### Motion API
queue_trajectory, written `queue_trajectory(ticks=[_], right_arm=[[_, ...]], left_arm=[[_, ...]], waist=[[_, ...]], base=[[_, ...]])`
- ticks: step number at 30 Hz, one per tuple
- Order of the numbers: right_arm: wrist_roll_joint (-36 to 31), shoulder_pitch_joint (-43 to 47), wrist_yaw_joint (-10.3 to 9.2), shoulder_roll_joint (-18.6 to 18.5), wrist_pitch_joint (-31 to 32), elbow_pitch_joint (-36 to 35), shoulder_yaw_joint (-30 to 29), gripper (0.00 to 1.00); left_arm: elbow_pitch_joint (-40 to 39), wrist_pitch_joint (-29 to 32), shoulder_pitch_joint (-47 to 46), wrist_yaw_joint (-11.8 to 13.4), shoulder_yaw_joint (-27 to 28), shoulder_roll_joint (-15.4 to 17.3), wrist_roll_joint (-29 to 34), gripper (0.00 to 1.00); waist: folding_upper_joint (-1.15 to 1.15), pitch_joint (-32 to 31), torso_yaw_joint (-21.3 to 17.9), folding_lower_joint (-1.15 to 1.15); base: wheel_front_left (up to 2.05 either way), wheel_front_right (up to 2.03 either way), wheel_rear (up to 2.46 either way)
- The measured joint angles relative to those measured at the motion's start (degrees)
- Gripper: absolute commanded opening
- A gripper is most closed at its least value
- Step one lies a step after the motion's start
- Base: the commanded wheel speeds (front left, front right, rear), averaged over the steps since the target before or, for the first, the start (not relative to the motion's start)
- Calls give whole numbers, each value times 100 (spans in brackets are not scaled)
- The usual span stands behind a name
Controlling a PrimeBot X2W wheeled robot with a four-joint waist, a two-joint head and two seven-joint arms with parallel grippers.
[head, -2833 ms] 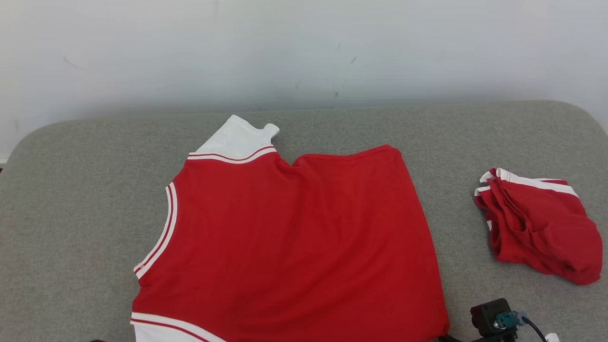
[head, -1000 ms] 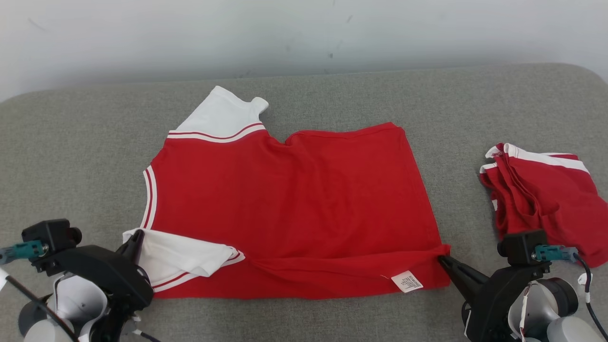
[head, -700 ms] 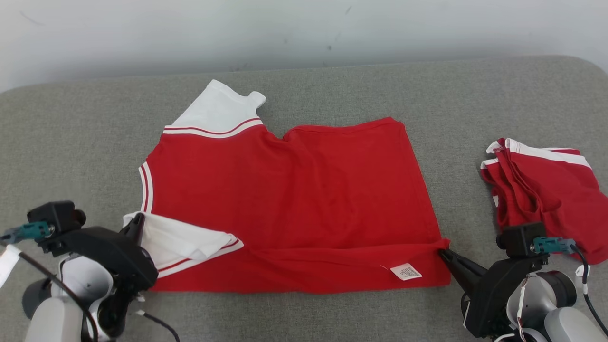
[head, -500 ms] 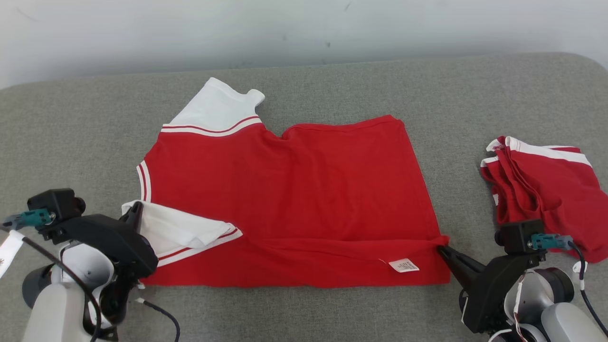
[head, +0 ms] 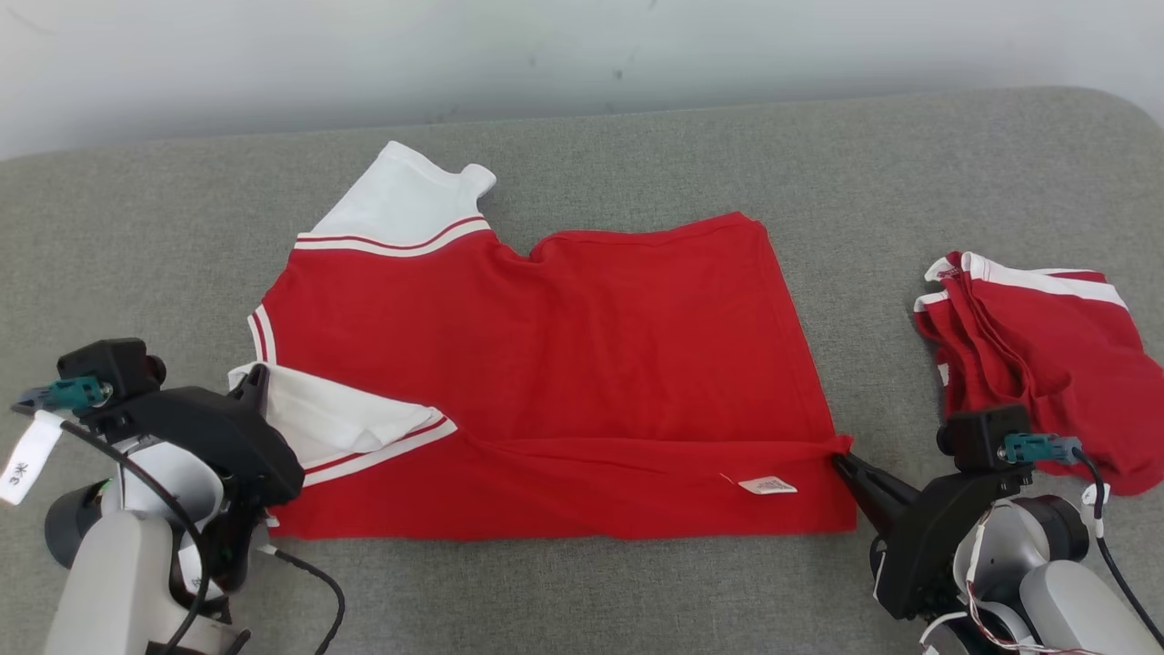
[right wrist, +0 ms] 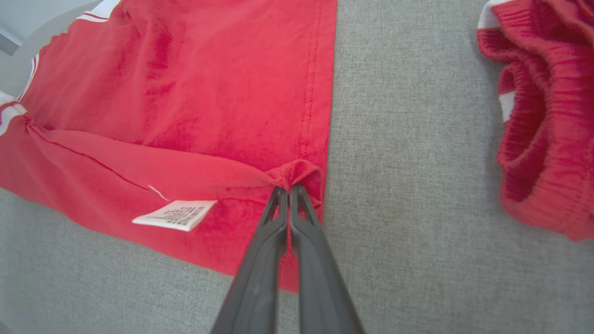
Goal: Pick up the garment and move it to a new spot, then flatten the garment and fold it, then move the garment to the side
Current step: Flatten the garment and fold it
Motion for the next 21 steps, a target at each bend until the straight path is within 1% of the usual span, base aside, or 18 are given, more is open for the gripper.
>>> queue_trajectory(ticks=[1, 2, 3, 4, 5, 9, 14, 17, 21], right_arm=[[0, -36, 0, 3, -12, 23, 1, 0], [-4, -57, 0, 15, -58, 38, 1, 6], [-8, -80, -4, 32, -102, 57, -1, 100], [-8, -116, -7, 58, -131, 76, -5, 100], [-8, -151, -7, 79, -167, 85, -9, 100], [-52, -250, -62, 130, -361, 140, -80, 100], [-103, -349, -63, 133, -560, 258, -131, 100], [-125, -357, -64, 147, -697, 281, -145, 100], [-243, -357, -125, 172, -943, 289, -208, 100]], left_arm=[[51, -34, -13, 0, -4, 1, 5, 0], [110, -52, -15, 0, -12, 9, 47, 0], [155, -63, -15, 0, -23, 19, 113, 21], [186, -83, -15, -1, -31, 27, 135, 49], [210, -123, -16, -1, -40, 31, 148, 100], [345, -200, -103, -48, -91, 41, 192, 100], [480, -410, -145, -51, -101, 52, 240, 100], [492, -609, -200, -51, -94, 51, 248, 100], [435, -972, -181, -49, -96, 108, 444, 100]], waist=[[0, 6, -2, 0], [0, 11, -4, 0], [0, 16, -5, 0], [0, 22, -7, 0], [0, 27, -8, 0], [0, 39, -3, 0], [0, 21, 21, 0], [0, -31, 41, 0], [0, -123, 62, 0]], base=[[0, 0, 0], [0, 0, 0], [0, 0, 0], [0, 0, 0], [0, 0, 0], [0, 0, 0], [0, 0, 0], [0, 0, 0], [0, 0, 0]])
